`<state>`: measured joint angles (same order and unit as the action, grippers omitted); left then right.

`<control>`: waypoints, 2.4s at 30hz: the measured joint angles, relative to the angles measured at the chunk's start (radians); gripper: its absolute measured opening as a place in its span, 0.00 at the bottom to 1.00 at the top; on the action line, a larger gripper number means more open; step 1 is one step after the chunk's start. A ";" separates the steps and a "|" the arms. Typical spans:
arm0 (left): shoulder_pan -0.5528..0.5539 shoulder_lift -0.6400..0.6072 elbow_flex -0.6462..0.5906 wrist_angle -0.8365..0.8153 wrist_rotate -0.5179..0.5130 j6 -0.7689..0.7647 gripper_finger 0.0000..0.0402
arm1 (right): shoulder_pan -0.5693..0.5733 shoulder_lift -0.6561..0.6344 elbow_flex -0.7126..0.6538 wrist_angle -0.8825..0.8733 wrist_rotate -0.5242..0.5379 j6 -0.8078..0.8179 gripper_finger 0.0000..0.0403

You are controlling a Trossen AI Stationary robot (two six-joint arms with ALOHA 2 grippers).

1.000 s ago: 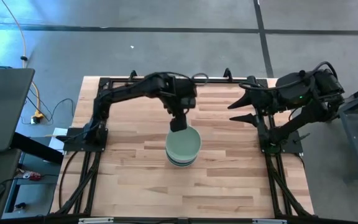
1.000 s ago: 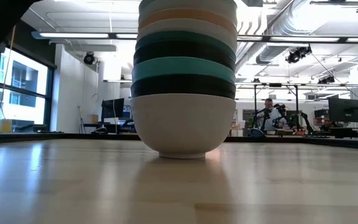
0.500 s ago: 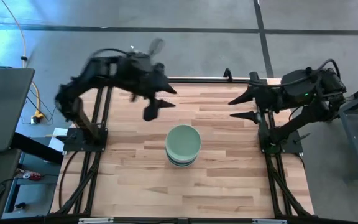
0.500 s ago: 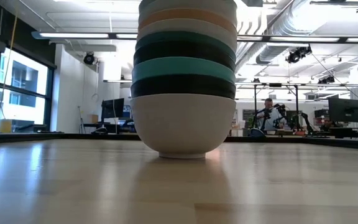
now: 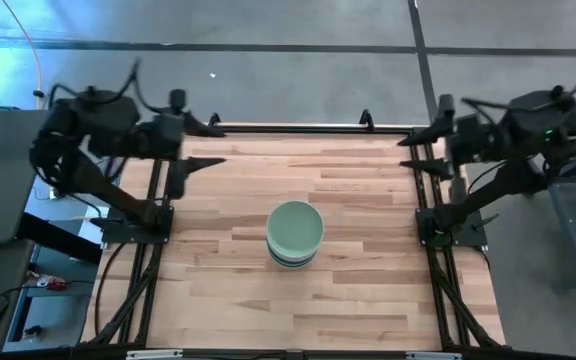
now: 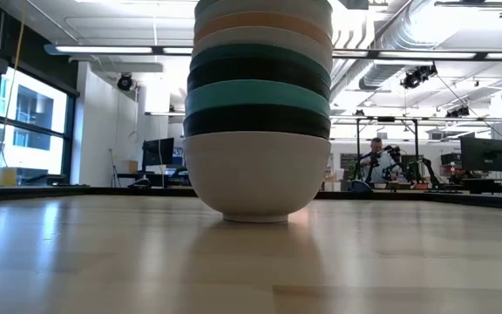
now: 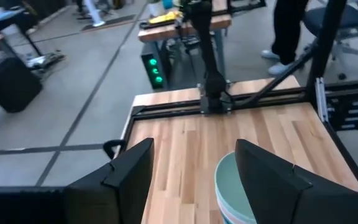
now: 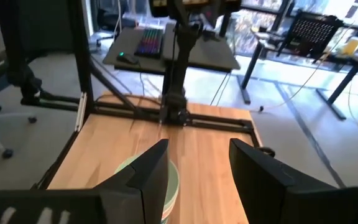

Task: Nest bowls inside each other
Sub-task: Return to home position

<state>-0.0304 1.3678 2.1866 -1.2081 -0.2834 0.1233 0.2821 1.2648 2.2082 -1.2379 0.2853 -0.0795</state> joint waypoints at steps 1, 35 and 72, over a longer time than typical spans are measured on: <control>-0.015 -0.028 -0.028 0.003 -0.024 -0.014 0.54 | 0.000 -0.010 0.000 0.001 0.001 0.000 0.40; -0.190 -0.769 -1.034 0.721 -0.140 -0.045 0.54 | 0.000 -0.254 -0.216 0.096 -0.169 -0.091 0.40; -0.189 -1.139 -1.413 0.820 -0.209 -0.018 0.42 | 0.000 -1.151 -1.352 0.535 0.418 0.026 0.40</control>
<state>-0.2192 0.2283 0.7731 -0.3878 -0.4928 0.1055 0.2817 0.1135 0.8557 -0.7029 0.7038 -0.0540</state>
